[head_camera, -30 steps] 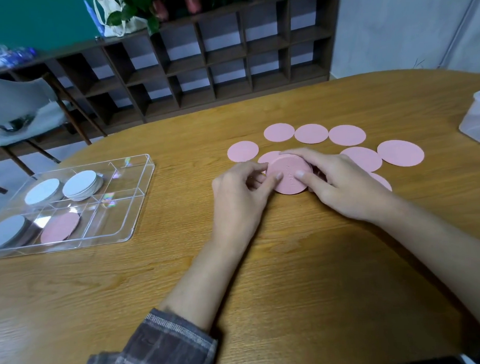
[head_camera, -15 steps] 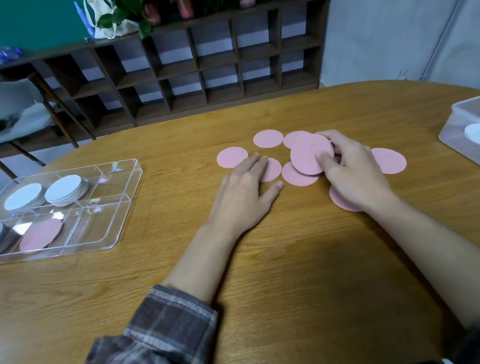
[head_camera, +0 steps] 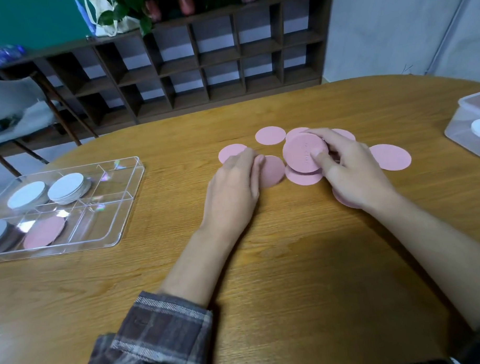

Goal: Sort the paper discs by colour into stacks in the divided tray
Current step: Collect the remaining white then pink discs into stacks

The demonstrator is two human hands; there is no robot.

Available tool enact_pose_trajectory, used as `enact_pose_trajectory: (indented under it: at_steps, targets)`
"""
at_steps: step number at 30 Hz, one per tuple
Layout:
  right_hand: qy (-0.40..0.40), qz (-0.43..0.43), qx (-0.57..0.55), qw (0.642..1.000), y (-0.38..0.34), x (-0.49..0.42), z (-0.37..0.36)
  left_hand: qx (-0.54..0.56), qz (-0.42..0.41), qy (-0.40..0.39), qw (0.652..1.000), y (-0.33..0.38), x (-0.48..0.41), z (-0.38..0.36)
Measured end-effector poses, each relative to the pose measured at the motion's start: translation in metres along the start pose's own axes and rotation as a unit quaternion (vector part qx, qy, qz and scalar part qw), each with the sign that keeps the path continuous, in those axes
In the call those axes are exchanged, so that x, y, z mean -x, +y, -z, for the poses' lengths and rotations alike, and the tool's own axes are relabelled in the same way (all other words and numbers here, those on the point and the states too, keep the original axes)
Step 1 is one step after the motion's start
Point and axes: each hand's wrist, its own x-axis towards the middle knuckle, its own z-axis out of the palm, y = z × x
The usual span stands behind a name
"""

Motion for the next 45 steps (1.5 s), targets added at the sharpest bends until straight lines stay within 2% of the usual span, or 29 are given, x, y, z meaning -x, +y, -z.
enact_pose_trajectory:
  at_steps: [5,12,17,20,22,25,28,33,38,45]
  targets:
    - [-0.057,-0.003,-0.047,0.997,-0.004,0.003,-0.003,0.100,0.019,0.062,0.993,0.009,-0.001,-0.004]
    - [-0.075,-0.006,-0.130,0.989,-0.003,0.001,-0.008,0.179,0.067,0.050,0.980,0.015,-0.001,-0.008]
    - [-0.079,0.029,-0.081,0.993,-0.004,0.004,-0.011,0.200,0.083,0.052,0.975,0.015,-0.003,-0.008]
    - [-0.062,0.034,-0.039,0.997,-0.001,0.004,-0.012,0.117,0.062,0.024,0.991,0.000,-0.007,-0.010]
    - [-0.055,0.024,-0.031,0.998,0.001,0.003,-0.011,0.051,0.071,-0.033,0.996,-0.014,-0.010,-0.010]
    - [-0.046,0.014,-0.023,0.999,0.001,0.001,-0.008,-0.051,0.129,-0.149,0.979,-0.024,-0.010,-0.006]
    - [-0.048,0.008,-0.016,0.999,0.000,0.001,-0.007,-0.083,0.133,-0.181,0.971,-0.025,-0.008,-0.007]
    - [-0.046,0.002,-0.008,0.999,0.002,0.001,-0.005,-0.070,0.113,-0.116,0.984,-0.024,-0.008,-0.001]
    - [-0.024,0.000,-0.010,1.000,0.001,0.001,-0.003,-0.107,0.051,-0.086,0.989,-0.018,-0.007,0.004]
    - [-0.005,-0.028,-0.010,1.000,0.002,-0.001,0.000,-0.017,0.011,0.026,0.999,-0.006,-0.006,0.007]
